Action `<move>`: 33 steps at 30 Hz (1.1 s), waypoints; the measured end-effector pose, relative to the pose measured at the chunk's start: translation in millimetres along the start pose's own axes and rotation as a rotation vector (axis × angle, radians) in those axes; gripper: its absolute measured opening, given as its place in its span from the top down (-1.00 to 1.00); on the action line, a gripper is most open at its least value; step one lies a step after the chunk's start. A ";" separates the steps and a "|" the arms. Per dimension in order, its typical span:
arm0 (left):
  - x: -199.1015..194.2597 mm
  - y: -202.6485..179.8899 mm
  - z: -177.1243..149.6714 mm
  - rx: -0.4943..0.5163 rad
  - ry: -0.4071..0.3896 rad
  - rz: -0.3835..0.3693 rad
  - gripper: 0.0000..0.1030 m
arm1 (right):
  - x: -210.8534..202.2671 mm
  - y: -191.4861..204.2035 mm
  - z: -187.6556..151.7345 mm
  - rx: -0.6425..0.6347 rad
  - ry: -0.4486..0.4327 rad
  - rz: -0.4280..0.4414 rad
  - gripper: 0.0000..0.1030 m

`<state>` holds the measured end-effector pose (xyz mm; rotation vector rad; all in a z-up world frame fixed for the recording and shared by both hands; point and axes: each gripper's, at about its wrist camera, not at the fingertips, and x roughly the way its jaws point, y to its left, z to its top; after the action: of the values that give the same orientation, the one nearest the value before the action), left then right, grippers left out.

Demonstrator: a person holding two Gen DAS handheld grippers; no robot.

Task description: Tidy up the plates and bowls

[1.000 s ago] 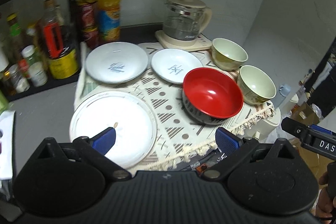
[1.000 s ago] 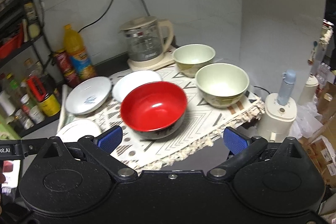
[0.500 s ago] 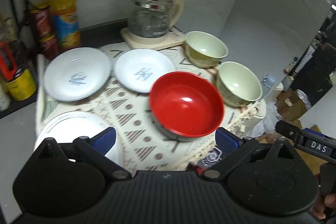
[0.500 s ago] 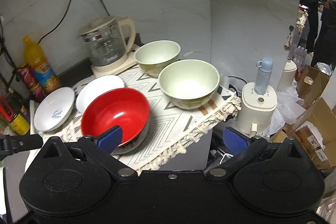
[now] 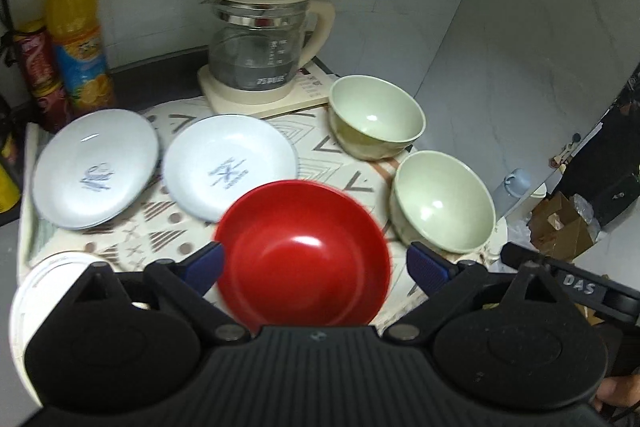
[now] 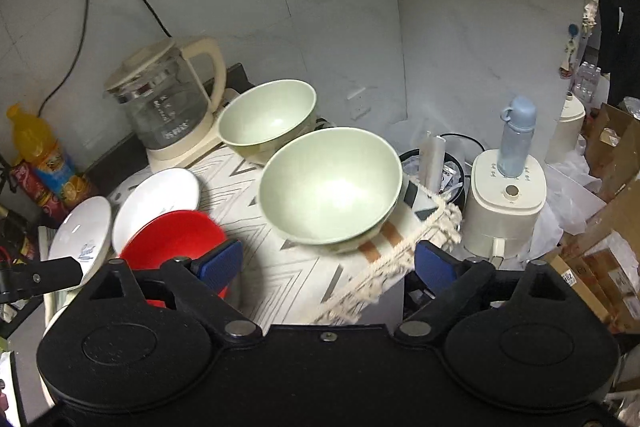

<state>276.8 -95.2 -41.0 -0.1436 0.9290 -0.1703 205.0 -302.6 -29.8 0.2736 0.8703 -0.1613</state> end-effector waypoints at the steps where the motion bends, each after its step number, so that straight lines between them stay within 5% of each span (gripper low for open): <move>1: 5.1 -3.9 3.4 -0.009 0.001 -0.005 -0.84 | 6.4 -2.7 4.0 0.002 0.011 0.007 -0.70; 22: 121.8 -76.9 45.7 -0.049 0.104 -0.038 -0.09 | 106.2 -57.7 51.7 -0.037 0.172 0.044 -0.09; 33: 177.3 -85.1 41.9 -0.055 0.195 0.030 0.26 | 140.4 -67.2 51.8 -0.055 0.245 0.045 0.26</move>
<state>407.4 -213.1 -138.4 -0.1663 1.1303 -0.1328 315.3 -386.3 -117.9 0.2649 1.1090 -0.0624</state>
